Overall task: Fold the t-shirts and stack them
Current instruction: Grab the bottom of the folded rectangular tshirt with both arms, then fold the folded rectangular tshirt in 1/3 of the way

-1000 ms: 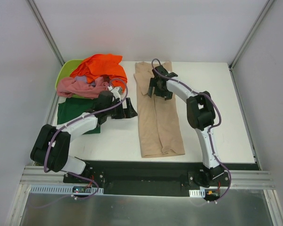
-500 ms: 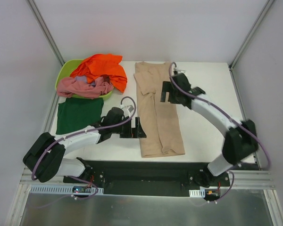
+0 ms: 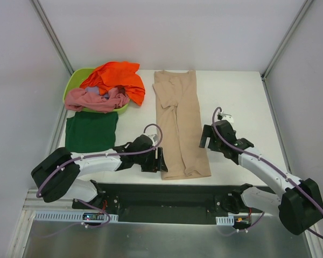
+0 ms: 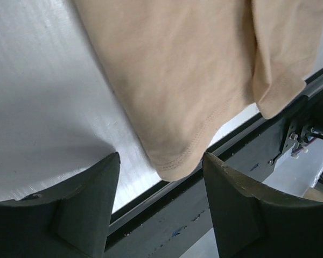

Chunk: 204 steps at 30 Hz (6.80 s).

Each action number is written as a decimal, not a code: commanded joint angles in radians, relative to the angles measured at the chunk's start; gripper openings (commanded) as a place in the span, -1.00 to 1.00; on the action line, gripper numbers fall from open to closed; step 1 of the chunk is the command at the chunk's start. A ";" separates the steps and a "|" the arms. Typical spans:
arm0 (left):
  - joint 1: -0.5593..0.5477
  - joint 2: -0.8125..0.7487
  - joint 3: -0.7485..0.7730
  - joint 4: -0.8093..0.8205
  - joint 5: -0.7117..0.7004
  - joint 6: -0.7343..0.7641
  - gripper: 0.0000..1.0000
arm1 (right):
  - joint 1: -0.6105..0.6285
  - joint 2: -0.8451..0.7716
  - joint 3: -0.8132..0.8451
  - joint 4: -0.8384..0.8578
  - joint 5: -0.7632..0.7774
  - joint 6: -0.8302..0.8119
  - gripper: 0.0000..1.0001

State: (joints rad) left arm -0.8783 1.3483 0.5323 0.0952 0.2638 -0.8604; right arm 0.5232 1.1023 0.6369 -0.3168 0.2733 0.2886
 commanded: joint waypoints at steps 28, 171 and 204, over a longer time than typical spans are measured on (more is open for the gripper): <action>-0.060 0.032 -0.041 -0.123 -0.077 -0.052 -1.00 | 0.055 -0.163 -0.172 -0.101 -0.457 -0.028 0.92; 0.269 0.103 0.505 -0.155 -0.199 0.302 -1.00 | -0.130 0.249 0.421 -0.048 -0.476 -0.230 -0.99; 0.377 0.512 0.807 -0.207 -0.204 0.353 -0.84 | -0.232 0.686 0.670 -0.007 -0.436 -0.263 -0.66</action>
State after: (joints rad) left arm -0.5220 1.8359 1.2823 -0.0944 0.0612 -0.5297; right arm 0.3008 1.7710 1.2453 -0.3408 -0.2073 0.0326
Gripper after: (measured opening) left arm 0.048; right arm 0.111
